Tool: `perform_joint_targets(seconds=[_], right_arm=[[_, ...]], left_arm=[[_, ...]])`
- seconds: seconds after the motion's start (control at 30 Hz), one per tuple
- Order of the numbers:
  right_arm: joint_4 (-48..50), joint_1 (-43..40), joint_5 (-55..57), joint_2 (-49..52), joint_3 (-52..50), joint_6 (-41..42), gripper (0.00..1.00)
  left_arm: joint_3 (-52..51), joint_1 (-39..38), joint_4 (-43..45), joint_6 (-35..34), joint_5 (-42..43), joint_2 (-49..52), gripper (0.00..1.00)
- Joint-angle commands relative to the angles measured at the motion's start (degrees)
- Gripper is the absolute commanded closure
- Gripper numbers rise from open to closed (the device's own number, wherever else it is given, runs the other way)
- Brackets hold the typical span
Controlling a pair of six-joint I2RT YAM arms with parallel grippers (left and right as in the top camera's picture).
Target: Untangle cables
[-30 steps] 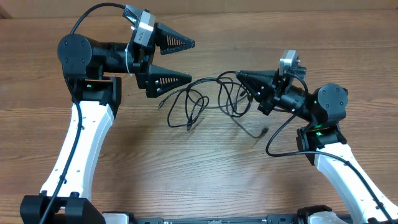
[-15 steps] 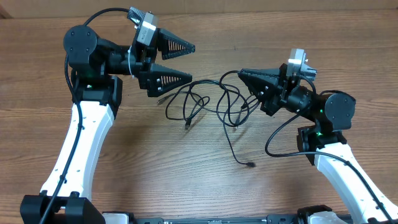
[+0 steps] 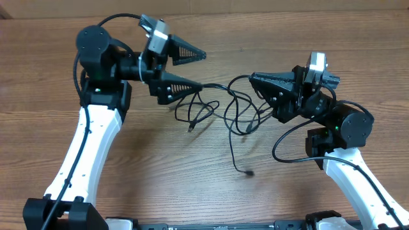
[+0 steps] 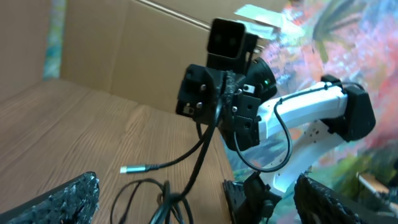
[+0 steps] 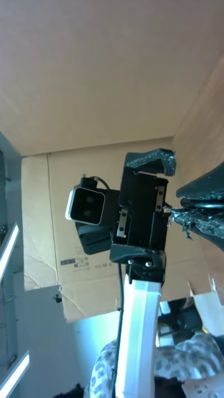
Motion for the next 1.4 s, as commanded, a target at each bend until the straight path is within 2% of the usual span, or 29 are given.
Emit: perform_joint_targets(seconds=[0.0, 0.1, 0.2, 0.33, 0.37, 0.43, 0.57, 0.7, 0.83, 0.97, 1.13, 1.27, 1.3, 1.37], right_arm=[[0.9, -0.09, 0.31, -0.31, 0.79, 3.61, 0.96], [1.05, -0.09, 0.09, -0.31, 0.79, 3.61, 0.96], [1.05, -0.09, -0.13, -0.31, 0.79, 3.58, 0.96], [1.07, -0.09, -0.11, -0.31, 0.79, 3.58, 0.96], [1.05, -0.09, -0.11, -0.31, 0.79, 3.58, 0.96], [1.03, -0.09, -0.09, -0.31, 0.79, 3.56, 0.96], [0.98, -0.09, -0.09, -0.31, 0.79, 3.58, 0.96], [0.59, -0.09, -0.09, -0.31, 0.79, 3.58, 0.96], [0.59, -0.09, -0.09, -0.31, 0.79, 3.56, 0.96], [0.57, -0.09, -0.07, -0.31, 0.79, 3.52, 0.96], [0.37, -0.09, -0.07, -0.31, 0.79, 3.52, 0.96], [0.37, -0.09, -0.07, -0.31, 0.79, 3.54, 0.96], [0.37, -0.09, -0.07, -0.31, 0.79, 3.54, 0.96], [0.37, -0.09, -0.07, -0.31, 0.79, 3.54, 0.96]], left_arm=[[-0.52, -1.95, -0.39, 7.41, 0.98, 0.09, 0.0], [-0.52, -2.58, -4.02, 14.32, 0.79, 0.13, 0.0], [-0.52, -2.6, -12.24, 19.19, -3.45, 0.15, 0.0], [-0.52, -2.69, -26.51, 21.22, -17.4, 0.15, 0.0], [-0.52, -2.95, -32.0, 21.92, -23.54, 0.15, 0.0], [-0.52, -3.69, -35.74, 22.03, -27.34, 0.15, 0.0], [-0.52, -4.98, -35.91, 26.12, -27.19, 0.15, 0.01], [-0.52, -6.51, -35.93, 29.42, -27.12, 0.15, 0.09], [-0.52, -7.52, -36.22, 31.43, -26.69, 0.15, 0.04], [-0.52, -7.34, -36.22, 34.91, -22.16, 0.15, 0.07], [-0.52, -7.37, -38.4, 41.92, -16.0, 0.15, 0.23], [-0.52, -7.41, -43.58, 46.86, -16.15, 0.15, 0.28], [-0.52, -7.41, -44.68, 47.8, -16.35, 0.15, 0.36], [-0.52, -7.41, -45.42, 48.43, -16.44, 0.15, 0.58]])
